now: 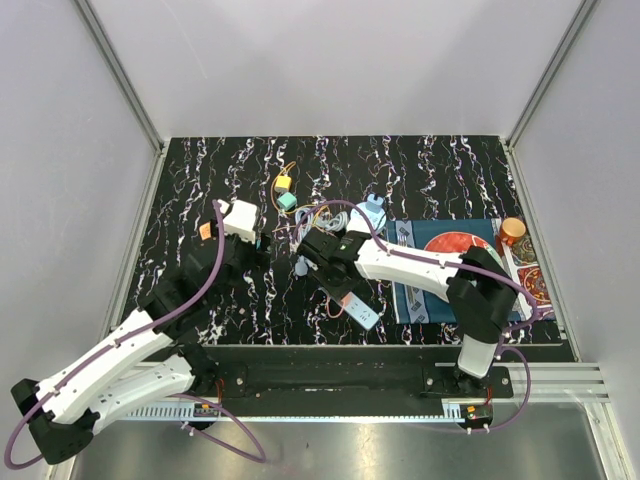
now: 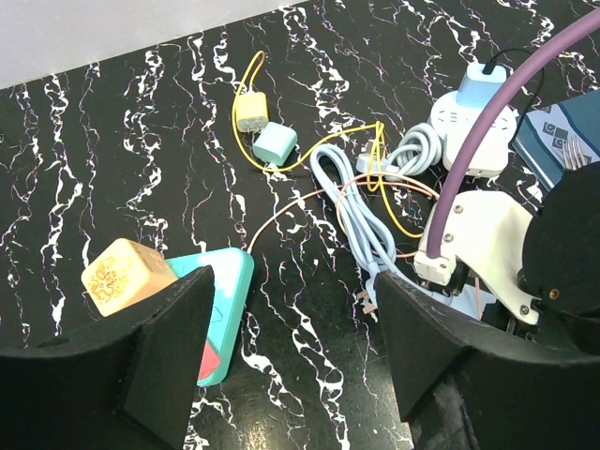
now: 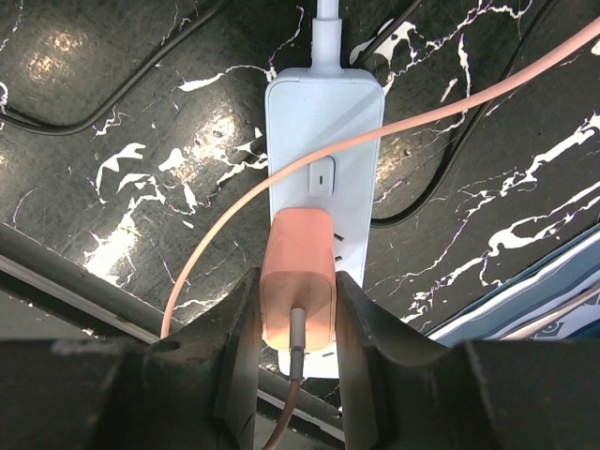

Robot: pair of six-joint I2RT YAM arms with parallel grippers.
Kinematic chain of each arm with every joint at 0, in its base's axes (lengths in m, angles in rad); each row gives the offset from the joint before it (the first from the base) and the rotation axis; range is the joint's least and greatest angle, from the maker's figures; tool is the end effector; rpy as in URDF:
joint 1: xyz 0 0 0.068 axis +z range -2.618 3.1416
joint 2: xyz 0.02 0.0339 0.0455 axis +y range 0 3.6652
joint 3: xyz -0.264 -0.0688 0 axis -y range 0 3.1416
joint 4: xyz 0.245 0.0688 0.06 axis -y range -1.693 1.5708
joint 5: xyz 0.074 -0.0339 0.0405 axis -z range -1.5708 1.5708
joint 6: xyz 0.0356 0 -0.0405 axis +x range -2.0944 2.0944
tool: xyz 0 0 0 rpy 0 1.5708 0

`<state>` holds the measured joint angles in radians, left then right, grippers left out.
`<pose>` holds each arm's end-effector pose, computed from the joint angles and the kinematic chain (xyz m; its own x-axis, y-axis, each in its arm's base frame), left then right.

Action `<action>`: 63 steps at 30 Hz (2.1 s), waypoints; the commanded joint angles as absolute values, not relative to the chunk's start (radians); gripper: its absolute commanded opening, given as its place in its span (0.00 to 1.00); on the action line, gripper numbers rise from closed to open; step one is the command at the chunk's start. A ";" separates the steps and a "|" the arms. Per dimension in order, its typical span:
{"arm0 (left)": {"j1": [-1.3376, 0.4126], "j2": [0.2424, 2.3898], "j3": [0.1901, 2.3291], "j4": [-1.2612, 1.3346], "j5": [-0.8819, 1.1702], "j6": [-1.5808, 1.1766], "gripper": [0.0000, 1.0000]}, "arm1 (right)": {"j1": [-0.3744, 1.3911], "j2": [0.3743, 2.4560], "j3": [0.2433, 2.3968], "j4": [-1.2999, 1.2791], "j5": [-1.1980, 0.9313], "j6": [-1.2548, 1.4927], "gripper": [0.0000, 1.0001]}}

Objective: Insert the plug
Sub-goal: Press the plug into the socket, then pick up the plug from the center of the board.

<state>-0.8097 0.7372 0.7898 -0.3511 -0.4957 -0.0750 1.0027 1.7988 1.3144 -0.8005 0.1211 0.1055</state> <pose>0.1272 -0.1090 0.3328 -0.2265 0.1422 -0.9636 0.3073 0.9492 0.0679 0.1948 0.2971 0.2048 -0.5995 -0.7450 -0.2927 -0.7595 0.6448 -0.0856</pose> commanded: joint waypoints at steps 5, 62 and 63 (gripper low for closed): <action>-0.804 0.744 0.792 -0.327 -0.540 -0.057 0.73 | 1.006 1.957 1.243 -0.867 0.144 0.103 0.00; -0.434 1.484 1.305 -0.406 -0.227 -0.272 0.75 | 0.620 1.404 1.177 -0.574 0.067 0.173 0.91; -0.423 1.527 1.336 -0.419 -0.212 -0.268 0.75 | 0.615 1.391 1.142 -0.563 0.071 0.173 0.91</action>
<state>-0.4690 1.3624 1.2030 -0.3943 -0.3458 -0.2432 0.6300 1.4689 1.2217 -0.6895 0.0853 0.1383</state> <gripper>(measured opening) 0.764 0.911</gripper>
